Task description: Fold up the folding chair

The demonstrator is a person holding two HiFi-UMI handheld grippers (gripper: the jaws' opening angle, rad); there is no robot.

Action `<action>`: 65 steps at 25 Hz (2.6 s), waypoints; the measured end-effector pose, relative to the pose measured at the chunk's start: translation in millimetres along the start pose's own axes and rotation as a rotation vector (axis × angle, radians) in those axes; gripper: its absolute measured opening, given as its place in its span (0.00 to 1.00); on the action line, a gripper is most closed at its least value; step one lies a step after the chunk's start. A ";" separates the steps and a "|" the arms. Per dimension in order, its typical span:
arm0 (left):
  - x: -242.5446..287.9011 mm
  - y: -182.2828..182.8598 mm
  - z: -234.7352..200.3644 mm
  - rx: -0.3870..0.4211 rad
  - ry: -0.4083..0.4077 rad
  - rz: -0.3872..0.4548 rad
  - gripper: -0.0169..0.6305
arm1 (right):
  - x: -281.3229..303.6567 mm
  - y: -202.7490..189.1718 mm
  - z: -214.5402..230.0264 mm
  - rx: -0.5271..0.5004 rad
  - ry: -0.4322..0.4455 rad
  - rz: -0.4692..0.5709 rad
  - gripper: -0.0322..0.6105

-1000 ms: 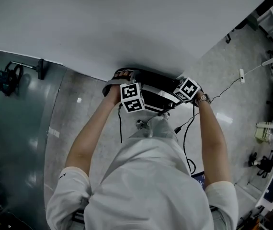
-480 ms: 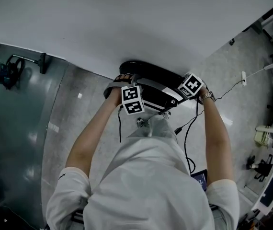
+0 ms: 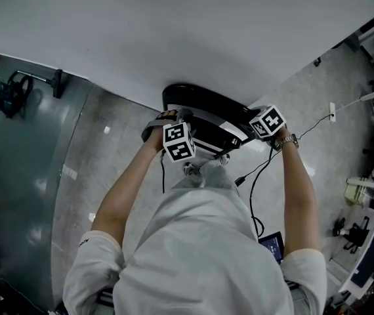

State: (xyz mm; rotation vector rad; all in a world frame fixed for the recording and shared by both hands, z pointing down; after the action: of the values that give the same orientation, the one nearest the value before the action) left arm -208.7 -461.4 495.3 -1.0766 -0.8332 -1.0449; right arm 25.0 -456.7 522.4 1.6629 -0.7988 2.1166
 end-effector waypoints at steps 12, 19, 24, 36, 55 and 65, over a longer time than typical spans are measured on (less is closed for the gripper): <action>-12.9 -6.3 6.5 -0.547 0.084 0.289 0.26 | -58.3 -13.7 -2.0 0.000 -0.023 0.223 0.37; -39.3 6.6 26.4 -0.694 0.196 0.345 0.13 | -78.1 -28.0 -25.7 -0.040 0.025 0.421 0.37; -46.5 26.2 62.8 -0.806 0.258 0.316 0.10 | -88.4 -36.0 -51.5 -0.118 0.161 0.511 0.36; -85.7 77.7 144.9 -1.139 0.504 0.272 0.09 | -108.1 -53.8 -81.0 -0.242 0.330 0.702 0.06; -196.6 23.5 319.6 -1.572 1.046 0.293 0.07 | -119.3 -51.7 -253.6 -0.356 0.598 0.764 0.06; -257.7 -1.1 468.1 -1.753 1.335 0.308 0.04 | -110.2 -107.9 -401.0 -0.604 0.631 0.708 0.06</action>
State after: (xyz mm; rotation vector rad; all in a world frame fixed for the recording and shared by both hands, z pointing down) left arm -308.8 52.8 389.9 -1.3072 1.5954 -1.7739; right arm -194.9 -117.8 376.2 0.3748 -1.7216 2.2484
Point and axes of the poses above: the fingertips, and each gripper's own axes: x forward along the fingers, z to its right, y out of its top, the point moved 7 cm from there along -x, backward along the fingers, and after that the axes turned 10 degrees about -z, right-handed, at the moved point
